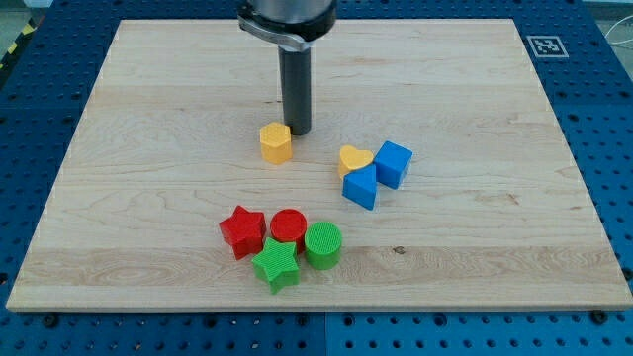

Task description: Push yellow hexagon above the blue triangle

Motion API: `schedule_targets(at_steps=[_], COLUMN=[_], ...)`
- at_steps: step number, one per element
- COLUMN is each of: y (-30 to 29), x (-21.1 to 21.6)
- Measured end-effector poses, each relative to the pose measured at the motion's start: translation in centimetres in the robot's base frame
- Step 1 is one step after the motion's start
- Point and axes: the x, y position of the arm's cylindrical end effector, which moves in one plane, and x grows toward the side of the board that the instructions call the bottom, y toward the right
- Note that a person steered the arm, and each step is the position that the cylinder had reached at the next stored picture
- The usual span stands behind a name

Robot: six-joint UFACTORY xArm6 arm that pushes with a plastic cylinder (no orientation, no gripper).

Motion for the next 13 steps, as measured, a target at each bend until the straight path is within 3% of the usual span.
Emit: schedule_targets(at_steps=[2,5,9,12,13], y=[-2.7,-5.6,1.2,-2.9,-3.3], x=[-3.0,0.1,2.7,1.0,2.5])
